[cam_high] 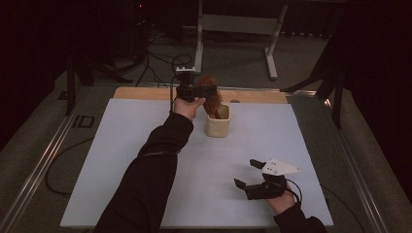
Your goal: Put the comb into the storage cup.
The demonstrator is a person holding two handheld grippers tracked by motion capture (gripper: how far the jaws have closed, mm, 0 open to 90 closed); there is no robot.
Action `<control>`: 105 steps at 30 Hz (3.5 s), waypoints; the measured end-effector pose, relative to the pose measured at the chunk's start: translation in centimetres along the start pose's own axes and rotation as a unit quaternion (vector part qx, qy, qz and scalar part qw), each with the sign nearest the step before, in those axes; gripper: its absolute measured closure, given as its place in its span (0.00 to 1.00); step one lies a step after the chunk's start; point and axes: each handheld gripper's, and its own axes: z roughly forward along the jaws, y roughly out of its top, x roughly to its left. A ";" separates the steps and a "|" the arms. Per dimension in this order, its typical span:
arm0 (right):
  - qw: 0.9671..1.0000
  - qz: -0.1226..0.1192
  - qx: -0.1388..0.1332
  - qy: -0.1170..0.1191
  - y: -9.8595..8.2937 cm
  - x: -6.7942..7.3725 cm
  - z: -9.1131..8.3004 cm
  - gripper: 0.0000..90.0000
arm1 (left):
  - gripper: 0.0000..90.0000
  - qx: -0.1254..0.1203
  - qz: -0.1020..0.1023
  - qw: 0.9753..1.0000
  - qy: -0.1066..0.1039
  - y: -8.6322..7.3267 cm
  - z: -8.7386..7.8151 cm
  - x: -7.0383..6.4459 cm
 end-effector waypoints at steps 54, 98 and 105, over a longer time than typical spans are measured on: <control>1.000 0.004 0.002 -0.003 0.0 0.0 0.0 0.11 | 0.00 0.008 0.130 0.991 -0.043 -0.3 -6.0 -0.5; 1.000 0.007 -0.002 -0.001 0.0 0.0 0.3 0.11 | 0.00 0.010 0.165 0.984 -0.066 -5.8 -14.7 3.4; 1.000 0.007 -0.004 0.000 0.1 0.0 0.2 0.11 | 0.00 0.013 0.172 0.983 -0.067 -7.0 -16.3 3.7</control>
